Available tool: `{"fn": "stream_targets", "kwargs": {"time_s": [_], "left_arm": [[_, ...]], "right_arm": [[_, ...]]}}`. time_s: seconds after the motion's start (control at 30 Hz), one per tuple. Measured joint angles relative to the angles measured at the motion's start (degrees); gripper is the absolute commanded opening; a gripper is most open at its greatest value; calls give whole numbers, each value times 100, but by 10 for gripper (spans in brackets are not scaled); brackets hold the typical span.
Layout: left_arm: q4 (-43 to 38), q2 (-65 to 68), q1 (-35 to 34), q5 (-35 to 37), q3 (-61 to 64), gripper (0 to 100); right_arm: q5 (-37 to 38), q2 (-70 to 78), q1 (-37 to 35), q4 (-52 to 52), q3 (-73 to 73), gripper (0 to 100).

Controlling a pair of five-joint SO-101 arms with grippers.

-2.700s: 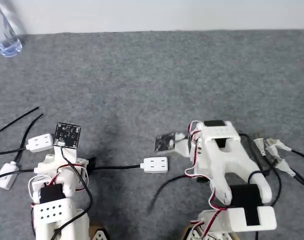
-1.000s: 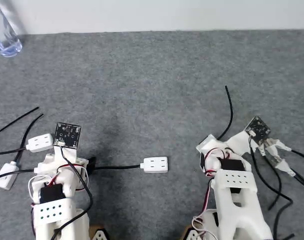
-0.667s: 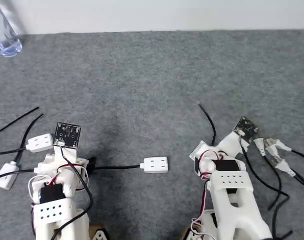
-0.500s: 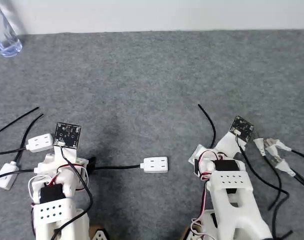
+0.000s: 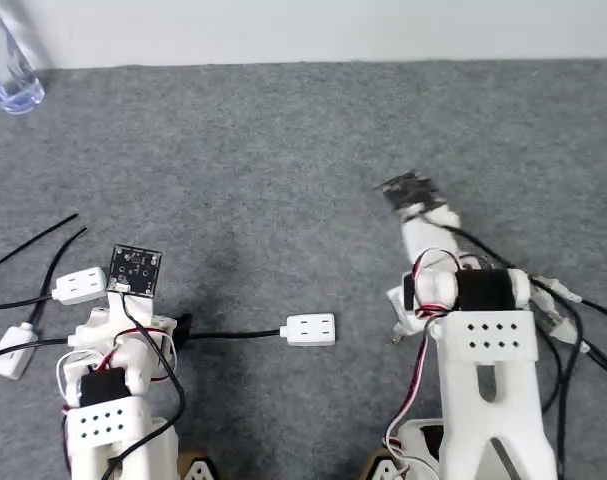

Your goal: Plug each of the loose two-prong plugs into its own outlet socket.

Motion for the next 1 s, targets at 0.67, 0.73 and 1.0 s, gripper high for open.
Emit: {"fn": "stream_targets", "kwargs": {"time_s": [0.67, 0.73, 1.0], "left_arm": [[0, 0, -9, -18, 0, 312], [0, 0, -9, -18, 0, 312], [0, 0, -9, -18, 0, 312]], "right_arm": [[6699, 0, 422, -1451, 1846, 332], [7042, 0, 422, -1486, 1846, 330], [7745, 255, 422, -1811, 1846, 329]]}}
